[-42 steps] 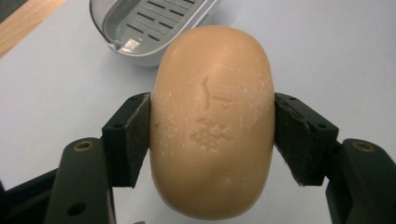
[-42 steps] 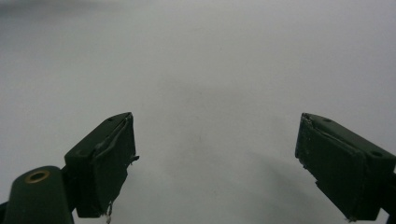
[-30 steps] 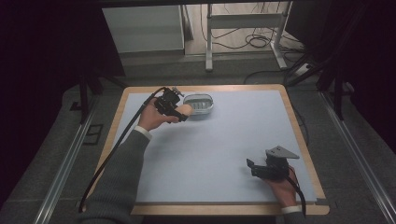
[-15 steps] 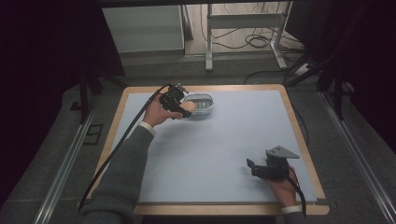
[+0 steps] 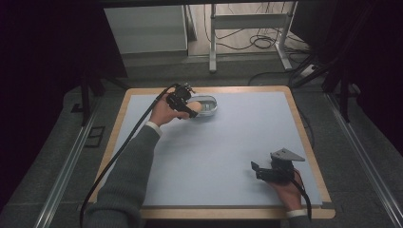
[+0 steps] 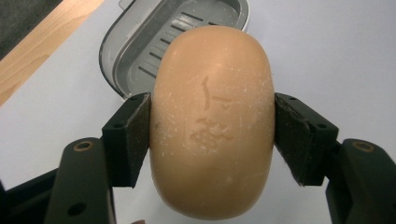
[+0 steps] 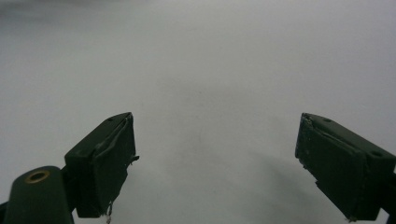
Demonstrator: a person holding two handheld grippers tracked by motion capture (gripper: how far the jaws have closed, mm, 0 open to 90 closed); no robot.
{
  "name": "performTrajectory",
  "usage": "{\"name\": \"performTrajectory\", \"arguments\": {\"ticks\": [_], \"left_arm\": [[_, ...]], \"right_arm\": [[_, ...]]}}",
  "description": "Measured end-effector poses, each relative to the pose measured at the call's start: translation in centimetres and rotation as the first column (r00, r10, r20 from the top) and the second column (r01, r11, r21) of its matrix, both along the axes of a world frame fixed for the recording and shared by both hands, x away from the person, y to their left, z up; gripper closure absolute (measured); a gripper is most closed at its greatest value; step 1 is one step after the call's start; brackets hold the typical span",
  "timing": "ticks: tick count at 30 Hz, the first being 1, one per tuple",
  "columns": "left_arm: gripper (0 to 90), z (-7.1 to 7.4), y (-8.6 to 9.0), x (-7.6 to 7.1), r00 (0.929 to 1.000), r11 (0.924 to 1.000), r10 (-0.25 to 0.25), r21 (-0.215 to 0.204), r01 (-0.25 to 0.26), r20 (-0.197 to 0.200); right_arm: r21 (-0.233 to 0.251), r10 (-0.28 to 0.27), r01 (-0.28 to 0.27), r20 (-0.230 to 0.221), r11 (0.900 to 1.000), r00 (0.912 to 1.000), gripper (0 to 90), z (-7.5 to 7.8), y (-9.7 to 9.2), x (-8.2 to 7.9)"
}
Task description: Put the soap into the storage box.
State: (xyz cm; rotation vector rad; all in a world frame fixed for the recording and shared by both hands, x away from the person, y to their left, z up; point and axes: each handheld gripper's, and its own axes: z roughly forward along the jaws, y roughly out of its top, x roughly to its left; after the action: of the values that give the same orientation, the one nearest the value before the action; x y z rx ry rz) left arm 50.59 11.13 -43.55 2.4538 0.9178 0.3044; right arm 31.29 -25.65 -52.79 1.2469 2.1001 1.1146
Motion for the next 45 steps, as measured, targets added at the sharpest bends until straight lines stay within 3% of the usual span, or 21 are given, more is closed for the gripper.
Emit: {"name": "performTrajectory", "arguments": {"ticks": [17, 21, 23, 38, 41, 45], "left_arm": [[32.7, -0.4, -1.0, 1.9, 1.0000, 0.9999, -0.002, 0.013, 0.002, -0.006], [32.7, -0.4, -1.2, 2.4, 0.9999, 0.9999, -0.012, -0.002, 0.012, -0.012], [32.7, -0.5, -1.5, 2.8, 0.9997, 0.9997, -0.018, 0.015, 0.018, -0.015], [32.6, -0.8, -2.6, 4.8, 0.9993, 0.9996, -0.025, 0.014, 0.025, -0.029], [32.6, -1.0, -2.9, 5.2, 0.9991, 0.9988, -0.030, 0.039, 0.031, -0.029], [32.6, -1.3, -3.1, 5.6, 0.9990, 0.9990, -0.030, 0.033, 0.031, -0.034]], "right_arm": [[0.003, -0.004, 0.004, 0.002, 1.0000, 1.0000, 12.1, 0.0, 0.0, 0.0], [0.003, -0.004, 0.004, 0.001, 1.0000, 1.0000, 12.2, 0.0, 0.0, 0.0], [0.002, -0.004, 0.004, 0.001, 1.0000, 1.0000, 12.2, 0.0, 0.0, 0.0], [0.002, -0.006, 0.006, 0.004, 1.0000, 1.0000, 12.1, 0.0, 0.0, 0.0], [0.002, -0.007, 0.007, 0.003, 1.0000, 1.0000, 12.2, 0.0, 0.0, 0.0], [0.001, -0.007, 0.007, 0.003, 1.0000, 1.0000, 12.2, 0.0, 0.0, 0.0]]}}
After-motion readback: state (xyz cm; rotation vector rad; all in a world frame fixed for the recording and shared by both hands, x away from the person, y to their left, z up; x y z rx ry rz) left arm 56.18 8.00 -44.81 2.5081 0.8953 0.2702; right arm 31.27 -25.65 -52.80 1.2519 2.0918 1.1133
